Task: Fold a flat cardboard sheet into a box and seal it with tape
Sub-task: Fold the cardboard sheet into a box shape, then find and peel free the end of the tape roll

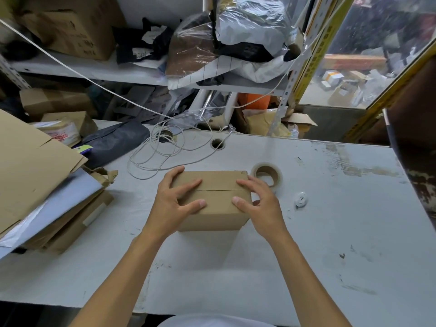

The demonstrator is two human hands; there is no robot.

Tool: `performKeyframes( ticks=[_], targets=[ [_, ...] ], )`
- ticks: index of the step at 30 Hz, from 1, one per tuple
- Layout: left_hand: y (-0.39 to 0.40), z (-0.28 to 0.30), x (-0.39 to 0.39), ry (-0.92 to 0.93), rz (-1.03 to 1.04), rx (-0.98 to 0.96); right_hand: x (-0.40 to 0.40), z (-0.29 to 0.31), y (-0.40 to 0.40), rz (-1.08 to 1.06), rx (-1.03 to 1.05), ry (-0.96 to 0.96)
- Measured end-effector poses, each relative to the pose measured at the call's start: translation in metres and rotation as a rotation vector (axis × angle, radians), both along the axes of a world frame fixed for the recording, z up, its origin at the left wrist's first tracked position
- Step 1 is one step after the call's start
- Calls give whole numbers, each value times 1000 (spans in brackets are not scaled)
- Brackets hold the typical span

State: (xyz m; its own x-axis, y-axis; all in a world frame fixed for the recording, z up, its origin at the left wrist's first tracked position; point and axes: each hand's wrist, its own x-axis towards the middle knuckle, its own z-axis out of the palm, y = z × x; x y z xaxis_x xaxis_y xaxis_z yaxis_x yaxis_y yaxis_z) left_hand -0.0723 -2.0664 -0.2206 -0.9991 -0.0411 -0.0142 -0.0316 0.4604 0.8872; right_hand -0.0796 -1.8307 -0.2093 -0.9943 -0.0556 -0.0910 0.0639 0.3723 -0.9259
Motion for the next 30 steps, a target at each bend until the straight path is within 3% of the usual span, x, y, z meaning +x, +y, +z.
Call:
performKeyframes(
  ticks=[4, 5, 8, 10, 13, 15, 21, 26, 30],
  targets=[
    [1, 0, 0, 16, -9, -24, -22, -11, 16, -148, -227, -74],
    [1, 0, 0, 17, -9, -22, -31, -18, 23, -230, -182, -64],
    [0, 0, -2, 16, -15, -24, -60, -53, 47, -311, 357, -56],
    [-1, -2, -2, 12, -17, -22, -74, -76, 57, -182, 667, -140],
    [-1, -2, -3, 5, -16, -31, -82, -95, 59, 31, 921, -218],
    [0, 0, -2, 20, -22, -66, -84, -95, 57, 32, 909, -195],
    [4, 1, 2, 259, -82, -422, -79, -32, 38, 20, 504, 76],
    [6, 7, 0, 271, -146, -411, -51, 32, 10, -1, 531, 470],
    [8, 15, 3, 207, -108, -361, -34, 47, -11, 126, 408, 554]
  ],
)
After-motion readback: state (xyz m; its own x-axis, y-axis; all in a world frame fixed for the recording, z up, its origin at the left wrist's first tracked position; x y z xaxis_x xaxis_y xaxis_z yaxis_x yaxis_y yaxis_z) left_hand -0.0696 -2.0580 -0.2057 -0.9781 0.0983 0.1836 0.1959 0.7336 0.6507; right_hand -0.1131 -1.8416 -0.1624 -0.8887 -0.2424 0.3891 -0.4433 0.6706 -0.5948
